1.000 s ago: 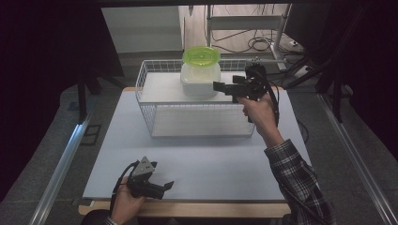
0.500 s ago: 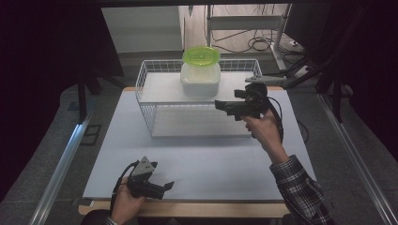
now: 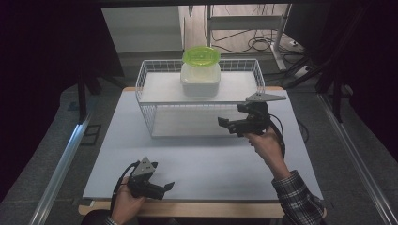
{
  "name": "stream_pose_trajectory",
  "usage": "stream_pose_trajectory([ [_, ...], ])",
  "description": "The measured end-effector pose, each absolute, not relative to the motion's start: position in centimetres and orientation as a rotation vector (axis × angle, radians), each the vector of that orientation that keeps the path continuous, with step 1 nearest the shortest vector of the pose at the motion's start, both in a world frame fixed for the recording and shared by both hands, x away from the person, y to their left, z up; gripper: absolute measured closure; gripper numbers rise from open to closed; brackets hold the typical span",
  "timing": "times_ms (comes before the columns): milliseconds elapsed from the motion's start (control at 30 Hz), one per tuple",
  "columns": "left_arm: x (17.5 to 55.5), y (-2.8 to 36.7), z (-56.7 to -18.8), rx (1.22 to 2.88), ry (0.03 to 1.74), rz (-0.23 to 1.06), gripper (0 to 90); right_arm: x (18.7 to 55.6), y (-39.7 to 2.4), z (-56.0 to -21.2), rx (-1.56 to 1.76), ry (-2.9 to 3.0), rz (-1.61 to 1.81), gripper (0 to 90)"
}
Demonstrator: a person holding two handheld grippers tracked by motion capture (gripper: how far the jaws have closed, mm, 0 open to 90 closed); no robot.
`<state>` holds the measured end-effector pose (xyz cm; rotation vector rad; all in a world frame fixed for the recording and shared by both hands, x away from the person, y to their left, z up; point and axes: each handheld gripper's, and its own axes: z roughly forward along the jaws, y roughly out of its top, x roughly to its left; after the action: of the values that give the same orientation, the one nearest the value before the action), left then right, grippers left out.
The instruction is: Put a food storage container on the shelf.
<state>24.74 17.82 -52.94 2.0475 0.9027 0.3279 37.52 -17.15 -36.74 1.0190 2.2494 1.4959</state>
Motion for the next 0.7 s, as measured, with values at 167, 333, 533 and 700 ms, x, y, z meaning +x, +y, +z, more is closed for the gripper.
stream_pose_trajectory([
  [167, 24.7, 17.8, -52.9, 2.051, 0.899, 0.329, 1.8, 36.6, -17.8, -38.1, 1.014, 2.260, 1.471, 1.2],
  [333, 24.7, 17.8, -52.9, 2.054, 0.896, 0.328, 1.8, 35.7, -18.3, -39.7, 0.989, 2.267, 1.439, 1.2],
  [533, 24.7, 17.7, -52.9, 2.056, 0.887, 0.325, 1.8, 34.9, -18.8, -42.2, 0.980, 2.283, 1.381, 1.1],
  [700, 24.6, 17.6, -53.0, 2.066, 0.882, 0.316, 1.7, 34.3, -19.2, -44.0, 0.985, 2.290, 1.354, 1.1],
])
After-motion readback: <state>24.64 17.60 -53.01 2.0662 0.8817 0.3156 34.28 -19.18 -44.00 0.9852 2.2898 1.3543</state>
